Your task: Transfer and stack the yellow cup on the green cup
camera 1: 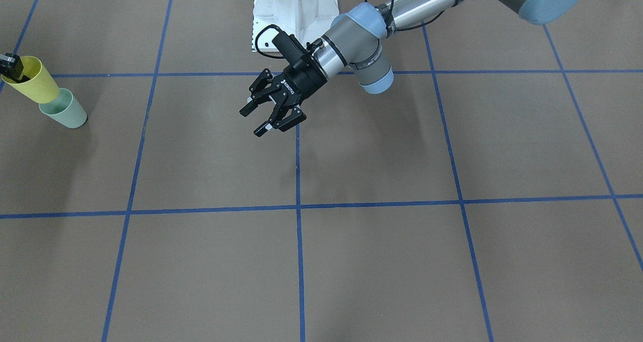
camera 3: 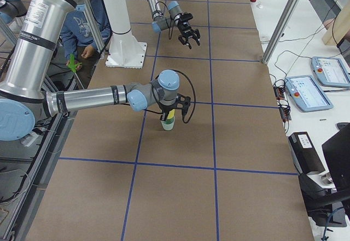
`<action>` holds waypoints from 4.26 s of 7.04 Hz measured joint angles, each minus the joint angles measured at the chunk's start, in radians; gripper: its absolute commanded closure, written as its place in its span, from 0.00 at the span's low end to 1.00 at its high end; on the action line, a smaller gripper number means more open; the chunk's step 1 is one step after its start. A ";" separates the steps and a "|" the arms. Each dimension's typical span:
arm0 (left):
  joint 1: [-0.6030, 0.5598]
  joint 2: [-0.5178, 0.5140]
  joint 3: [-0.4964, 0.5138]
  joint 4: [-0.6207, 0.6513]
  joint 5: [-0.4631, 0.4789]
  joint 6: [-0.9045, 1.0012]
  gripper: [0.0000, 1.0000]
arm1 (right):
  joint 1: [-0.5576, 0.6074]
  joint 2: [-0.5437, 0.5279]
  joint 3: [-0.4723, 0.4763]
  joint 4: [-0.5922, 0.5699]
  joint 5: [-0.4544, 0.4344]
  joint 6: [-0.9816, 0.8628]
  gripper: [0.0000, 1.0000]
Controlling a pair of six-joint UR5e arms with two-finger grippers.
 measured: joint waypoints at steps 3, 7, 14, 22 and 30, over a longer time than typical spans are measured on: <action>0.004 0.000 0.004 0.001 0.018 0.000 0.34 | -0.029 0.008 -0.038 -0.001 -0.001 0.000 1.00; 0.004 -0.001 0.005 0.001 0.020 0.000 0.34 | -0.033 0.033 -0.065 -0.002 0.001 0.001 1.00; 0.007 -0.001 0.002 0.000 0.031 0.000 0.34 | -0.032 0.047 -0.072 -0.001 0.000 0.002 0.00; -0.301 0.403 0.062 0.061 -0.011 -0.139 0.01 | 0.270 0.156 -0.169 0.004 -0.093 -0.241 0.00; -0.999 0.493 0.088 0.720 -0.944 -0.116 0.00 | 0.291 0.254 -0.259 0.006 -0.086 -0.285 0.00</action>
